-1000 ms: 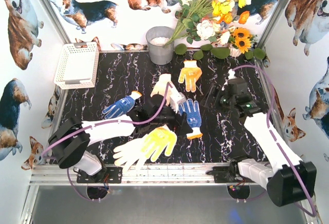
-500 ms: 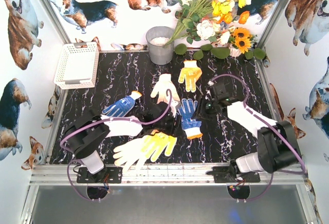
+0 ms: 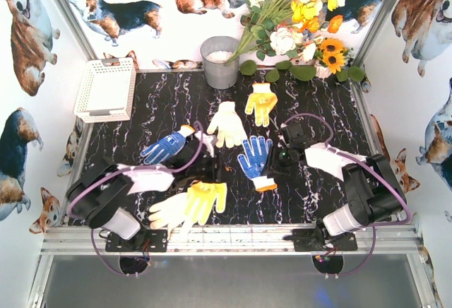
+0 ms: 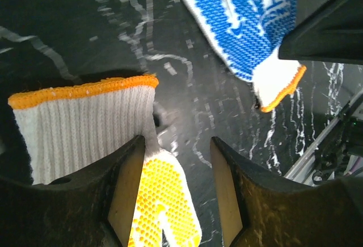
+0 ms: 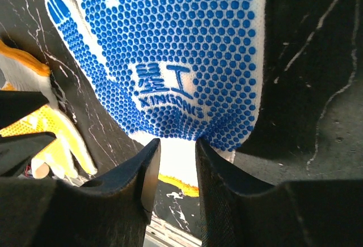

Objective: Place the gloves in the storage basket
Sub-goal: Move the glove to the center of the board.

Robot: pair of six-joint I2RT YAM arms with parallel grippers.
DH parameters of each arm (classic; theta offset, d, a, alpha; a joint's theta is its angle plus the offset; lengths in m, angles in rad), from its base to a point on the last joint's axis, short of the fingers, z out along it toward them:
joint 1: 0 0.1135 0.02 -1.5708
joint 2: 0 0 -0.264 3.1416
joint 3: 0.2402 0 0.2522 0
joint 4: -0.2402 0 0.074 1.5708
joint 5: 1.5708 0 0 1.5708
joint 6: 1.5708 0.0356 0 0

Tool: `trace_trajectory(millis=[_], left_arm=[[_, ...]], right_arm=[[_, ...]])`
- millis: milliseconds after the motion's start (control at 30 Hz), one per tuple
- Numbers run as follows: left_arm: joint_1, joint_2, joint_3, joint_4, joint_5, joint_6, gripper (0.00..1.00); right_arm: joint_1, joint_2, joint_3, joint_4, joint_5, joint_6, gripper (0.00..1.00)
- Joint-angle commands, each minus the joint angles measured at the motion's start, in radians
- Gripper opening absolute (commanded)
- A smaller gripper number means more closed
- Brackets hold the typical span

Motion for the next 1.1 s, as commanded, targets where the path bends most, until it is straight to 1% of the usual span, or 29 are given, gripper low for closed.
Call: trace_trajectory(millis=[0,200,367,533,700,800,867,933,1000,1067], left_arm=[[0.07,-0.075,-0.111,-0.223,-0.079,0.012,0.47],[0.188,-0.287,-0.194,-0.401,-0.146,0.061,0.5],[0.277,-0.417,-0.183,-0.505,-0.17,0.115,0.54],[0.33,-0.435,-0.138,-0.52,-0.117,0.144,0.57],[0.353,-0.434,-0.079,-0.528,-0.087,0.156,0.63],[0.377,-0.437,-0.023,-0.551,-0.094,0.172,0.68],[0.399,-0.439,0.022,-0.561,-0.124,0.179,0.72],[0.419,-0.434,0.059,-0.558,-0.179,0.174,0.75],[0.437,-0.417,0.095,-0.534,-0.218,0.151,0.79],[0.448,-0.381,0.113,-0.485,-0.244,0.086,0.83]], right_arm=[[0.033,0.023,-0.013,0.044,-0.015,0.009,0.34],[0.131,0.039,-0.028,0.059,-0.043,0.058,0.34],[0.209,0.054,-0.023,0.065,-0.052,0.097,0.33],[0.27,0.05,-0.021,0.038,-0.046,0.114,0.32],[0.307,0.006,-0.029,0.003,-0.033,0.134,0.32],[0.329,-0.025,-0.024,-0.007,-0.027,0.151,0.32],[0.332,-0.051,-0.006,-0.037,-0.016,0.156,0.33],[0.332,-0.091,0.025,-0.071,0.007,0.152,0.36],[0.331,-0.138,0.069,-0.108,0.042,0.143,0.45],[0.331,-0.181,0.11,-0.139,0.08,0.135,0.52]])
